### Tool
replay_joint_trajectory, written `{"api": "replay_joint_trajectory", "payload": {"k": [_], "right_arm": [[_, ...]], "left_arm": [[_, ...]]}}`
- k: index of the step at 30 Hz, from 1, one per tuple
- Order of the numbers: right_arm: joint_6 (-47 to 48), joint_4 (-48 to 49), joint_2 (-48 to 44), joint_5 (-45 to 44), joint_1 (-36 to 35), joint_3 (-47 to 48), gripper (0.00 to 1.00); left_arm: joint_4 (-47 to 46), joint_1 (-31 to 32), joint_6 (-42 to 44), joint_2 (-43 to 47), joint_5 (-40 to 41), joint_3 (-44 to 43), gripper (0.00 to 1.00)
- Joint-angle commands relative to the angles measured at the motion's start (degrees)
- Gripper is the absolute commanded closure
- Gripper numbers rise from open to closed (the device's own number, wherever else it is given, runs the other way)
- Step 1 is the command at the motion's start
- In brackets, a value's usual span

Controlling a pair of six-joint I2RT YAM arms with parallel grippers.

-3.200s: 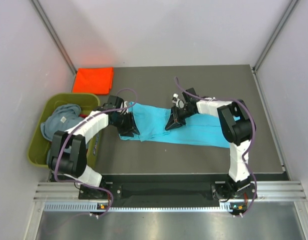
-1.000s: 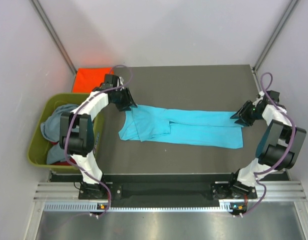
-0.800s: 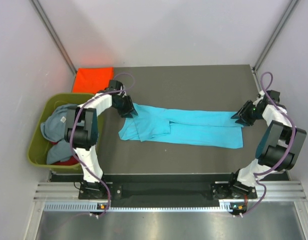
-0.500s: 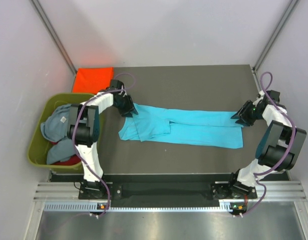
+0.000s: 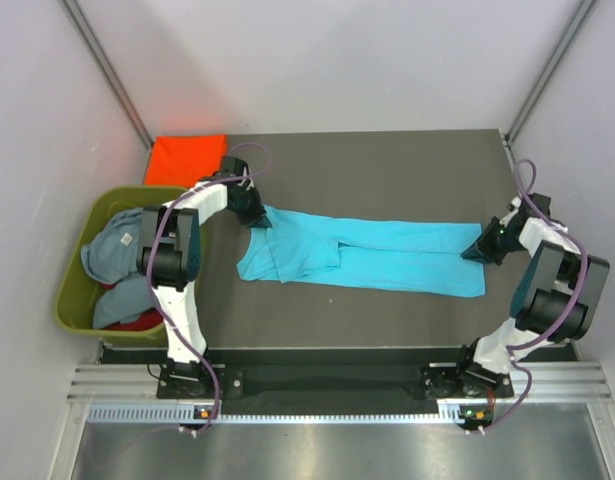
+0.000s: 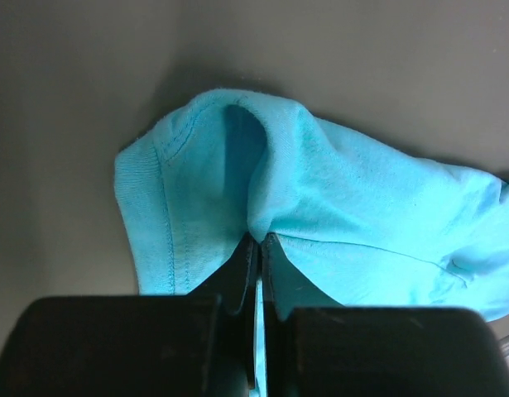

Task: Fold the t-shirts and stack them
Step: Fold the tshirt

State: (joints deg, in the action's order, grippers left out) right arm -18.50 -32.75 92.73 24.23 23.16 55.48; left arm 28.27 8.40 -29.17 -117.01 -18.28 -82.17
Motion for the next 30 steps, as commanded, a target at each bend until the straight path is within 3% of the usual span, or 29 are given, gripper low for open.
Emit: {"api": "replay_joint_trajectory", "payload": {"k": [1, 16, 30], "right_arm": [[-0.22, 0.76, 0.34, -2.42, 0.31, -0.64, 0.90], [0.04, 2.25, 5.62, -7.35, 2.86, -1.25, 0.92], [0.40, 1.90, 6.59, -8.14, 3.65, -1.26, 0.92]], "left_arm": [[-0.59, -0.23, 1.39, -0.23, 0.88, -2.29, 1.00], [4.86, -0.32, 5.61, -1.46, 4.57, -8.53, 1.00], [6.54, -2.34, 5.26, -2.52, 7.48, -6.69, 1.00]]}}
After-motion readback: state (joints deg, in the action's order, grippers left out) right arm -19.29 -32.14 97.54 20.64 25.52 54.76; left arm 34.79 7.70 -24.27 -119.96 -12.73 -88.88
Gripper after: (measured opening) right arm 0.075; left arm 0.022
